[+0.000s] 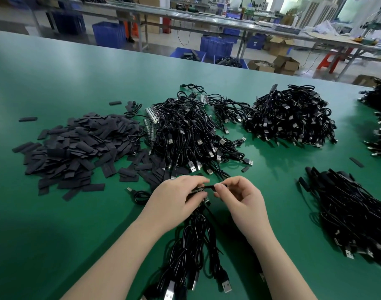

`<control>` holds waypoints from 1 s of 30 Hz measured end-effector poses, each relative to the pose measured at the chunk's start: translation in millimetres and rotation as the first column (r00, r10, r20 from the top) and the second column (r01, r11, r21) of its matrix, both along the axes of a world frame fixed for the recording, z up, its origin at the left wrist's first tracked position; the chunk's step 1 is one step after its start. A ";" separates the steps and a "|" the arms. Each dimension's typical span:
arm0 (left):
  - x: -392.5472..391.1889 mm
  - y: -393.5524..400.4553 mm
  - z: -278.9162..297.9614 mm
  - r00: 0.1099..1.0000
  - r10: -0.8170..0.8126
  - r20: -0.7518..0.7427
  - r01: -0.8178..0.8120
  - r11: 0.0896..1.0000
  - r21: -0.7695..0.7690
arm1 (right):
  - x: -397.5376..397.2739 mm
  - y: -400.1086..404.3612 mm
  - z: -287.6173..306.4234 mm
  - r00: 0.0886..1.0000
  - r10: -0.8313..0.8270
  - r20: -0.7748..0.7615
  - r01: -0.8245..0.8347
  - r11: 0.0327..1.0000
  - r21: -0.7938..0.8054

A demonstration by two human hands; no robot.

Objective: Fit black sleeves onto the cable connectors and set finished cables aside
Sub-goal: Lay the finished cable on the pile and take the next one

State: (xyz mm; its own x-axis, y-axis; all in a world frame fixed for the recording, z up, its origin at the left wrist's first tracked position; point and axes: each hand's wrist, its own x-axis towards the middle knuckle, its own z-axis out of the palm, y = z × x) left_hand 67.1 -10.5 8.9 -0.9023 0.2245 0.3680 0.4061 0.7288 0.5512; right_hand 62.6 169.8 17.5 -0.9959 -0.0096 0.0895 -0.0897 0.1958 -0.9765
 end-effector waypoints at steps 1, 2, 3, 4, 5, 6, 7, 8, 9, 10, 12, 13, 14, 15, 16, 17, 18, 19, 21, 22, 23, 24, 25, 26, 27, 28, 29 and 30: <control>0.0 -0.7 0.4 1.000 0.020 -0.019 -0.020 1.000 0.008 | -0.6 0.2 -0.5 1.000 -0.012 0.005 0.012 1.000 0.011; -0.2 -1.3 0.9 0.999 0.041 -0.029 -0.041 0.999 0.017 | -1.0 0.4 -0.8 1.000 -0.026 0.008 0.026 0.999 0.022; -0.2 -1.9 1.6 0.998 0.061 -0.031 -0.060 0.998 0.019 | -1.3 0.4 -1.0 0.999 -0.037 0.010 0.037 0.999 0.027; -0.3 -2.0 2.2 0.997 0.075 -0.031 -0.074 0.997 0.021 | -1.5 0.5 -1.2 0.999 -0.045 0.015 0.044 0.999 0.024; -0.4 -1.6 2.4 0.996 0.080 -0.027 -0.079 0.996 0.027 | -2.0 0.8 -1.7 0.999 -0.049 0.023 0.049 0.999 0.016; -0.2 -1.1 2.2 0.997 0.079 -0.016 -0.078 0.996 0.042 | -2.0 1.2 -2.0 0.998 -0.049 0.032 0.049 0.999 0.000; 0.0 -0.6 2.4 0.997 0.072 0.003 -0.072 0.995 0.063 | -2.2 1.3 -2.0 0.998 -0.044 0.038 0.045 0.999 -0.029; 0.5 0.1 2.5 0.998 0.060 0.021 -0.062 0.995 0.084 | -1.7 1.5 -1.1 0.999 -0.033 0.039 0.036 0.997 -0.070; 1.2 1.0 2.9 0.998 0.047 0.028 -0.050 0.994 0.101 | -0.9 1.5 0.2 0.999 -0.021 0.031 0.024 0.994 -0.109; 2.2 2.0 3.3 0.999 0.039 0.018 -0.041 0.993 0.112 | -0.2 1.6 1.4 1.000 -0.013 0.018 0.015 0.990 -0.137; 3.9 3.9 4.6 0.999 0.044 -0.026 -0.039 0.989 0.144 | 0.9 1.3 3.2 1.000 -0.016 -0.002 0.015 0.985 -0.171; 4.5 4.4 5.4 0.998 0.053 -0.038 -0.046 0.984 0.170 | 1.0 1.0 3.5 1.000 -0.028 -0.006 0.026 0.982 -0.185; 5.3 4.5 5.9 0.997 0.062 -0.039 -0.053 0.979 0.196 | 1.1 0.7 3.3 0.999 -0.043 -0.005 0.041 0.980 -0.197; 6.0 4.6 6.1 0.997 0.067 -0.036 -0.058 0.976 0.210 | 0.8 0.5 2.9 0.998 -0.060 0.001 0.059 0.976 -0.210; 6.4 4.5 6.0 0.997 0.065 -0.035 -0.057 0.977 0.206 | 0.8 0.6 2.3 0.997 -0.074 0.010 0.074 0.972 -0.223; 6.7 4.3 5.9 0.997 0.061 -0.045 -0.051 0.981 0.188 | 0.6 0.9 1.6 0.996 -0.085 0.022 0.088 0.967 -0.237; 6.8 4.4 5.9 0.996 0.059 -0.067 -0.047 0.985 0.166 | 0.6 1.3 1.1 0.995 -0.092 0.035 0.097 0.962 -0.253; 6.7 4.7 6.0 0.993 0.063 -0.099 -0.048 0.988 0.148 | 0.4 1.4 0.9 0.994 -0.096 0.046 0.105 0.958 -0.268; 6.2 5.9 6.1 0.981 0.078 -0.175 -0.055 0.989 0.136 | -0.2 1.1 0.4 0.993 -0.101 0.063 0.115 0.951 -0.288; 5.9 6.6 6.0 0.976 0.084 -0.199 -0.056 0.988 0.141 | -0.3 0.5 0.3 0.992 -0.103 0.069 0.119 0.947 -0.298; 6.0 7.0 6.0 0.975 0.086 -0.206 -0.055 0.987 0.151 | -0.2 -0.1 0.1 0.992 -0.107 0.073 0.124 0.944 -0.307; 6.3 7.1 6.2 0.976 0.084 -0.201 -0.050 0.985 0.166 | 0.1 -0.5 -0.2 0.991 -0.111 0.072 0.128 0.940 -0.315; 6.6 6.8 6.6 0.979 0.076 -0.188 -0.042 0.982 0.183 | 0.2 -0.8 -0.3 0.991 -0.116 0.068 0.132 0.938 -0.321; 7.1 6.4 7.2 0.984 0.062 -0.170 -0.028 0.980 0.195 | 0.8 -0.7 -0.4 0.991 -0.121 0.063 0.135 0.936 -0.326; 7.7 6.3 8.0 0.987 0.046 -0.154 -0.014 0.980 0.200 | 1.1 -0.6 -0.1 0.990 -0.127 0.058 0.139 0.934 -0.329; 8.2 6.3 8.8 0.989 0.033 -0.143 -0.004 0.980 0.198 | 1.2 -0.5 0.0 0.989 -0.134 0.053 0.144 0.932 -0.332; 8.4 6.5 9.4 0.990 0.025 -0.138 0.002 0.981 0.195 | 1.2 -0.7 0.2 0.989 -0.142 0.050 0.150 0.931 -0.334; 8.3 6.8 9.7 0.990 0.024 -0.140 0.004 0.981 0.193 | 1.3 -0.7 0.5 0.988 -0.147 0.048 0.155 0.929 -0.335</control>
